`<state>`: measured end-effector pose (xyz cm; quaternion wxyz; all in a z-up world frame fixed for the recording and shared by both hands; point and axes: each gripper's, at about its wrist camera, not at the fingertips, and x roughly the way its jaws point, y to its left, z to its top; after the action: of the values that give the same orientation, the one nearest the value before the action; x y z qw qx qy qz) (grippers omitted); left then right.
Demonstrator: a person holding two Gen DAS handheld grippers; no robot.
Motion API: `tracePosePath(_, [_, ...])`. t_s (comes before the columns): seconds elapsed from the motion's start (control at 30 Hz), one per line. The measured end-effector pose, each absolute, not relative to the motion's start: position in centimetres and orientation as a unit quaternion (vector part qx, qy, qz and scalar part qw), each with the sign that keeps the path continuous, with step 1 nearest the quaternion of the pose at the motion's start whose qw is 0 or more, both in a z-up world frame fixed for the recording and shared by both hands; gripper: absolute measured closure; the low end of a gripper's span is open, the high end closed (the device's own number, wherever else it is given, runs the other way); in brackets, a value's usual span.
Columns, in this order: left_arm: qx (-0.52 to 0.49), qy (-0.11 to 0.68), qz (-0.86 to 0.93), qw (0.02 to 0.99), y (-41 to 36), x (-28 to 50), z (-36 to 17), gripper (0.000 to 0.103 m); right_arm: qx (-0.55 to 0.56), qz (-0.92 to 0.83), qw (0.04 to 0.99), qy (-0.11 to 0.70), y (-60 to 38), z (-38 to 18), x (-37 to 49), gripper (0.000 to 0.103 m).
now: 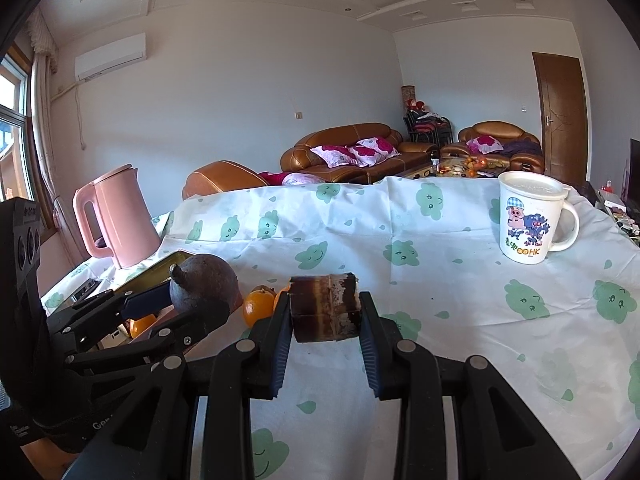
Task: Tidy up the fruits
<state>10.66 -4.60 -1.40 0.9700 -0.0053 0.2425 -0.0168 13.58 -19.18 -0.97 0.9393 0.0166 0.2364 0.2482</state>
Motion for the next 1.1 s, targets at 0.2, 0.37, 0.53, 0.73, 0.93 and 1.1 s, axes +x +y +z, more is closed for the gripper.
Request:
tracePosePath(0.2, [-0.004, 0.229, -0.014, 0.973, -4.7, 10.1, -1.1, 0.05, 0.011, 0.249, 0.943, 0.22, -19.2, -0.7, 13.0, 0.07])
tracePosePath(0.37, [-0.004, 0.219, -0.011, 0.976, -4.7, 9.7, -0.9, 0.05, 0.009, 0.251, 0.945, 0.212, -19.3, -0.6, 12.7, 0.07])
tracePosePath(0.53, [-0.002, 0.209, -0.009, 0.978, -4.7, 9.4, -0.8, 0.05, 0.009, 0.251, 0.947, 0.2, -19.4, -0.4, 12.3, 0.07])
tracePosePath(0.73, [0.005, 0.196, -0.006, 0.981, -4.9, 8.9, -0.7, 0.05, 0.004, 0.251, 0.95, 0.184, -19.5, -0.2, 11.8, 0.07])
tracePosePath(0.93, [0.012, 0.18, 0.002, 0.984, -5.1, 8.2, -0.5, 0.05, 0.001, 0.252, 0.952, 0.172, -19.5, 0.0, 11.4, 0.07])
tracePosePath(1.1, [0.013, 0.18, 0.002, 0.984, -5.1, 7.9, -0.5, 0.05, -0.001, 0.25, 0.952, 0.174, -19.3, 0.0, 11.4, 0.07])
